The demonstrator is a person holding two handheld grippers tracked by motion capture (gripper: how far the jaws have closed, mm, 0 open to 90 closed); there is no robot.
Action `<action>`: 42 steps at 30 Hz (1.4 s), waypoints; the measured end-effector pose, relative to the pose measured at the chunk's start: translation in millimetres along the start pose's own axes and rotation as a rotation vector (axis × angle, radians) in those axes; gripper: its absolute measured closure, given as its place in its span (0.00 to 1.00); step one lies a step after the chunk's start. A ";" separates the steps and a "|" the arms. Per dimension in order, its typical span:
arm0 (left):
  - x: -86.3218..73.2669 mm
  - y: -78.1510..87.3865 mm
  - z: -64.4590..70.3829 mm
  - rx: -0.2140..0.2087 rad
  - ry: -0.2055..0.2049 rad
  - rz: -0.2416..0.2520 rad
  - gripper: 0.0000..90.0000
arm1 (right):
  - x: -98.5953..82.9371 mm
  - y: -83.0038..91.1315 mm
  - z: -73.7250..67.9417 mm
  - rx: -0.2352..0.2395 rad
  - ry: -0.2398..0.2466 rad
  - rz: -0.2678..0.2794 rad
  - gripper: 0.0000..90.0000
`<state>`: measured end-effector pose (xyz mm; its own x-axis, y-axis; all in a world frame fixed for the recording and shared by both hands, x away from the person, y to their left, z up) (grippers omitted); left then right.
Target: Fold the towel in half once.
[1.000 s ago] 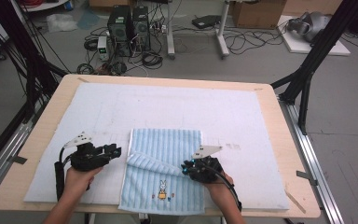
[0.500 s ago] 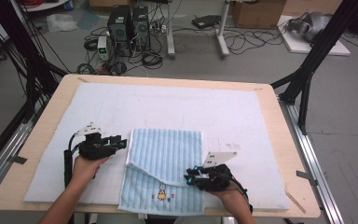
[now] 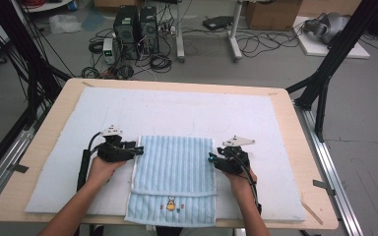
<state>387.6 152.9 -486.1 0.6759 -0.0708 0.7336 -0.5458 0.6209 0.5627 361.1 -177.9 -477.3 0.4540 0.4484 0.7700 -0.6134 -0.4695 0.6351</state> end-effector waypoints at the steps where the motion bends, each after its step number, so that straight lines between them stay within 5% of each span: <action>1: -0.3 -1.5 0.8 0.006 -0.012 -0.004 0.56 | -0.1 -2.1 0.0 0.002 -0.001 -0.003 0.64; 8: -0.9 -4.3 5.2 0.018 -0.058 -0.020 0.67 | -3.6 -10.6 -3.6 -0.003 0.026 -0.052 0.58; 14: -3.1 -6.1 11.1 -0.002 -0.076 -0.038 0.92 | -2.9 -11.1 -5.8 0.046 0.008 -0.049 0.79; 17: -1.7 -6.6 8.2 -0.013 -0.042 -0.039 0.93 | -0.6 -12.7 -9.1 0.069 0.018 -0.052 0.91; 27: 9.2 -15.3 1.0 0.021 0.026 -0.001 0.94 | 8.2 -22.2 -3.5 0.036 0.053 -0.049 0.93; 32: 22.8 -18.6 -3.2 0.053 -0.005 0.005 0.93 | 14.4 -30.1 3.3 0.024 0.049 -0.049 0.93; 42: 50.1 -34.2 -13.7 0.063 0.032 0.039 0.94 | 28.2 -48.4 24.8 -0.030 -0.010 -0.028 0.93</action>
<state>446.8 138.9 -473.8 0.6684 -0.0215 0.7435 -0.6017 0.5719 0.5575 419.7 -161.4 -484.8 0.4778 0.4530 0.7527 -0.6195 -0.4338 0.6543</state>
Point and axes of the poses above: each handheld gripper's, and its own axes: y roughly backward along the jaws, x roughly out of its top, z roughly to its right, the point moved 6 cm from there along -y, roughly forward along the jaws, and after that the axes turned 9 degrees about y, right-handed, at the moved point
